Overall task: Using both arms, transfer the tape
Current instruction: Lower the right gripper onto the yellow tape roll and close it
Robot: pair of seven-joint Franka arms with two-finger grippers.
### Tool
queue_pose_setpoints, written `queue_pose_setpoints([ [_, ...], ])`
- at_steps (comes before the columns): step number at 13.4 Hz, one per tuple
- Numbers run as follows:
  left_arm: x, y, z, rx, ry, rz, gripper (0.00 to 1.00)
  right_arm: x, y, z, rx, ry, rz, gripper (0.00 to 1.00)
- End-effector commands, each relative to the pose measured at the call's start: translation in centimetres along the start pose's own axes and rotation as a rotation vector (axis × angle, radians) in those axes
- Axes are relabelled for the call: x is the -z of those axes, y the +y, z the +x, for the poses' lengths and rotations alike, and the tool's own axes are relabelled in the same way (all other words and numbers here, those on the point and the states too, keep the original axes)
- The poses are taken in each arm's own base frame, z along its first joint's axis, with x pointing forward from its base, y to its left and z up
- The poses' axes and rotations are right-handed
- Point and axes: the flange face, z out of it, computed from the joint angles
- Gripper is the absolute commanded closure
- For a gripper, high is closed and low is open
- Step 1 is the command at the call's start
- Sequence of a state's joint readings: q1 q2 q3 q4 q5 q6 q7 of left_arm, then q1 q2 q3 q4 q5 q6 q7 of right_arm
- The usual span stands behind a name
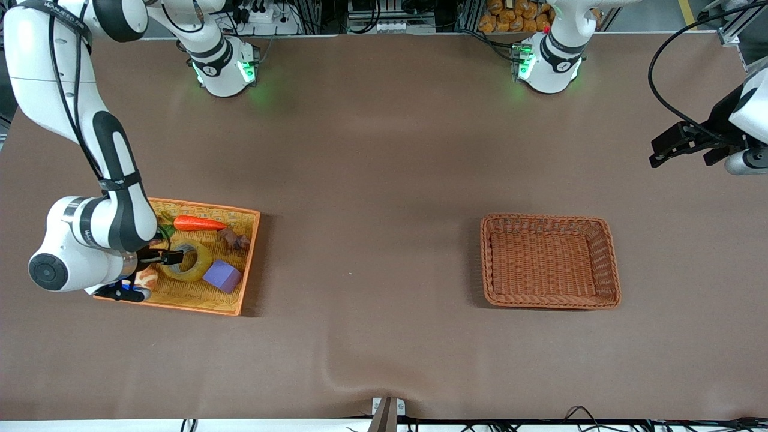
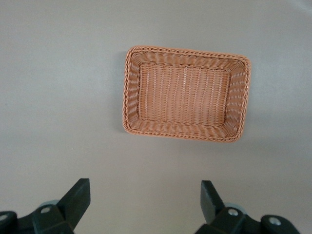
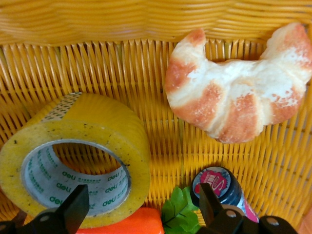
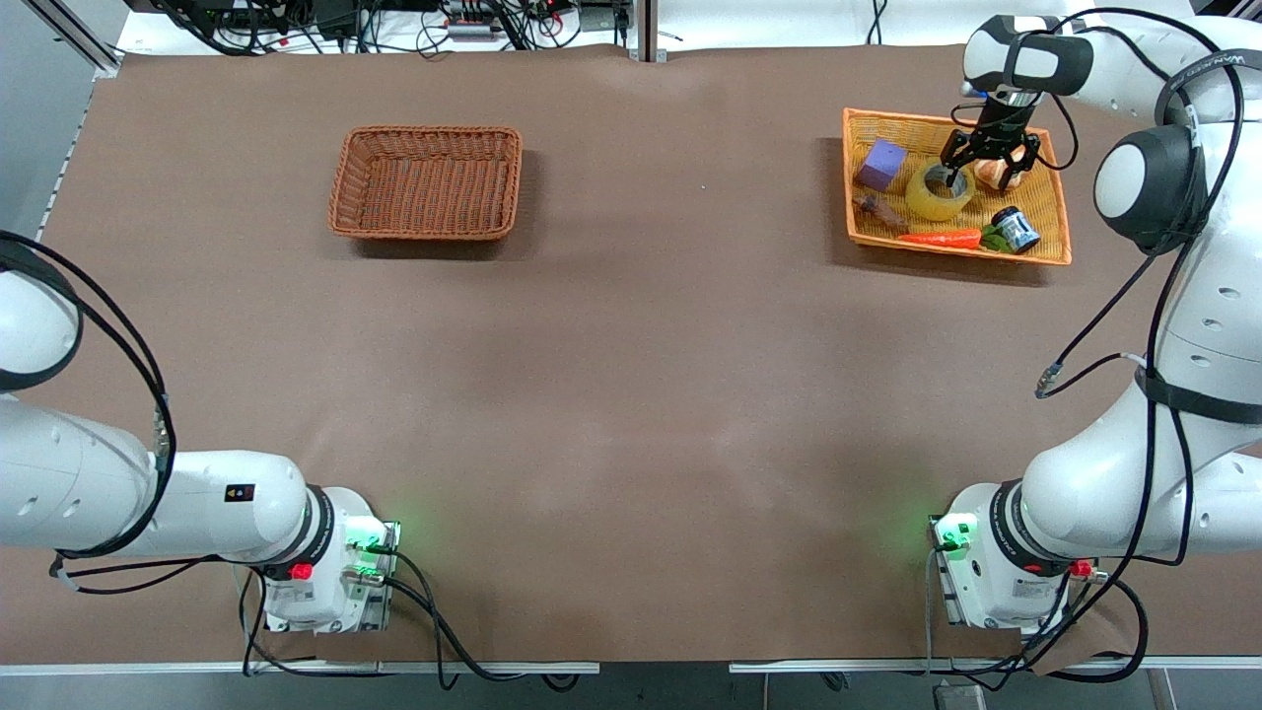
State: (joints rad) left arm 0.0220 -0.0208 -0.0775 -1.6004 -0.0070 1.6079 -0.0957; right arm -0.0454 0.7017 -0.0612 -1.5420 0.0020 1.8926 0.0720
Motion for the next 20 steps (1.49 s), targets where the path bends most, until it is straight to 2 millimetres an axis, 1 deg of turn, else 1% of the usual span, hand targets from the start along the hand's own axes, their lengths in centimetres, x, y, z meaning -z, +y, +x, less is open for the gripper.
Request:
queue_pose_setpoints([
  [1,0.0,0.1,-0.1,0.010,0.009,0.002,0.00,0.0,-0.2,-0.1,-0.023,-0.002,0.004,0.00],
  [4,0.1,0.1,-0.1,0.012,0.010,0.002,0.00,-0.4,0.1,-0.1,-0.027,-0.010,0.005,0.00],
  [6,0.0,0.1,0.0,0.010,0.010,0.002,0.00,-1.6,0.4,-0.1,-0.066,-0.009,0.009,0.00],
  [7,-0.1,0.1,0.0,0.012,0.009,0.002,0.00,-1.8,0.5,0.0,-0.082,0.003,0.010,0.00],
  [9,-0.5,0.0,-0.1,0.012,0.001,0.003,0.00,-1.8,0.4,0.0,-0.086,0.009,0.014,0.00],
  [11,-0.5,0.0,-0.1,0.012,0.003,0.003,0.00,-1.7,0.5,0.2,-0.131,0.021,0.066,0.00],
  [14,-0.9,0.1,-0.3,0.010,-0.005,0.004,0.00,-1.5,0.8,0.4,-0.167,0.036,0.076,0.00],
  [15,-0.8,0.1,-0.3,0.010,-0.004,0.004,0.00,-1.6,0.8,0.4,-0.167,0.036,0.076,0.00],
  [17,-0.7,0.1,-0.2,0.010,0.003,0.003,0.00,-2.3,0.1,0.2,-0.154,0.031,0.067,0.00],
  [18,-0.8,0.0,-0.2,0.012,0.001,0.003,0.00,-2.5,-0.1,0.1,-0.151,0.037,0.064,0.14],
  [19,-0.8,0.0,-0.2,0.012,0.001,0.003,0.00,-2.4,-0.1,0.1,-0.150,0.041,0.062,0.43],
  [20,-0.8,0.0,-0.2,0.012,0.003,0.003,0.00,-2.4,0.1,0.0,-0.153,0.040,0.059,0.78],
])
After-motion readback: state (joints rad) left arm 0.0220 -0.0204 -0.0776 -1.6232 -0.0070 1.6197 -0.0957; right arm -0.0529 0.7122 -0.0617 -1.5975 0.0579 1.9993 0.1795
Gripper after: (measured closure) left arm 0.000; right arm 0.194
